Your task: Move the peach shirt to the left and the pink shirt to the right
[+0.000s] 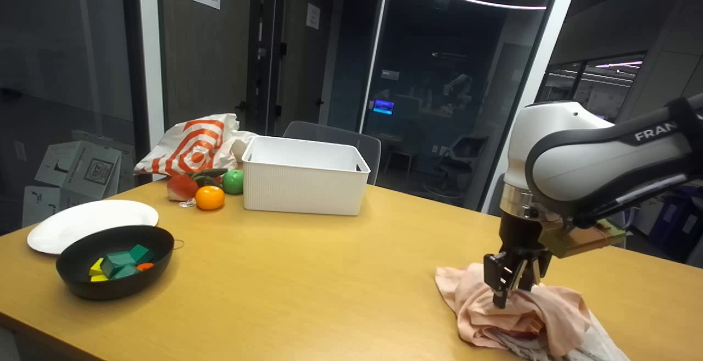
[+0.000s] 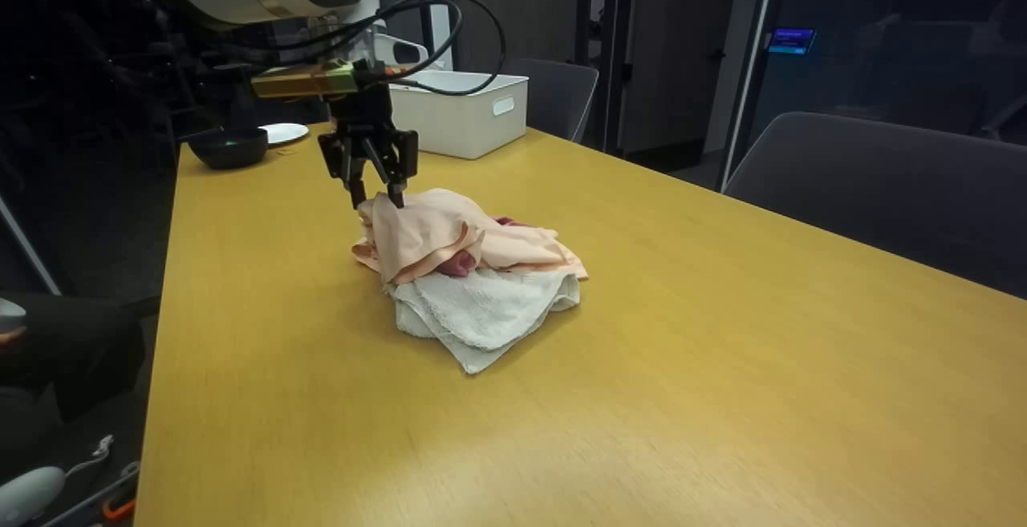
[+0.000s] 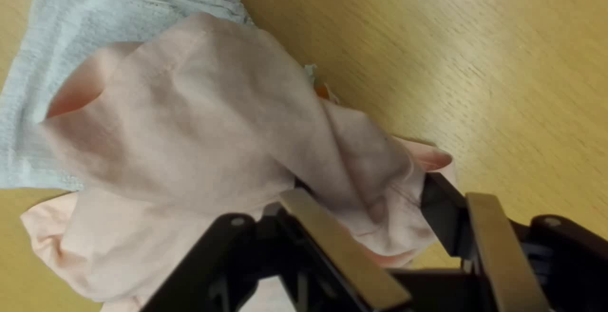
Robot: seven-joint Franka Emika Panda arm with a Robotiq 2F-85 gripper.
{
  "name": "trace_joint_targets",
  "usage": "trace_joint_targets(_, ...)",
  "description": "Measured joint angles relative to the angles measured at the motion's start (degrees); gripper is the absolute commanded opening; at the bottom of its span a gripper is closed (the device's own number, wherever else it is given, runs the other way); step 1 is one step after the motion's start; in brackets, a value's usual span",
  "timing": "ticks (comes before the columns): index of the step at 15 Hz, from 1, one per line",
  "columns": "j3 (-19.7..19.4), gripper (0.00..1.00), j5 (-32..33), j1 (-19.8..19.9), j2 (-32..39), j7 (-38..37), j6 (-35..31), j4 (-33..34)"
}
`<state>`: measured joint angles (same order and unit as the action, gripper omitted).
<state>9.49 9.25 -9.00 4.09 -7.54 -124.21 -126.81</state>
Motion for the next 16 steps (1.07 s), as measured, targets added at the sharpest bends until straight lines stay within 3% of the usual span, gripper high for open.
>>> trace_joint_targets(3, 0.00, 0.10, 5.02, -0.13, 0.00, -3.11, -1.22, 0.02)
trace_joint_targets(7, 0.00, 0.00, 7.14, -0.27, 0.00, -5.85, -1.33, 0.32)
trace_joint_targets(9, -0.02, 0.07, 7.14, -0.27, 0.00, -6.75, -1.23, 0.42)
trace_joint_targets(13, -0.09, 0.08, 7.56, -0.28, -0.36, -9.30, -1.12, 0.91)
trace_joint_targets(16, -0.06, 0.07, 11.90, -0.54, -2.25, -12.78, -1.47, 1.86)
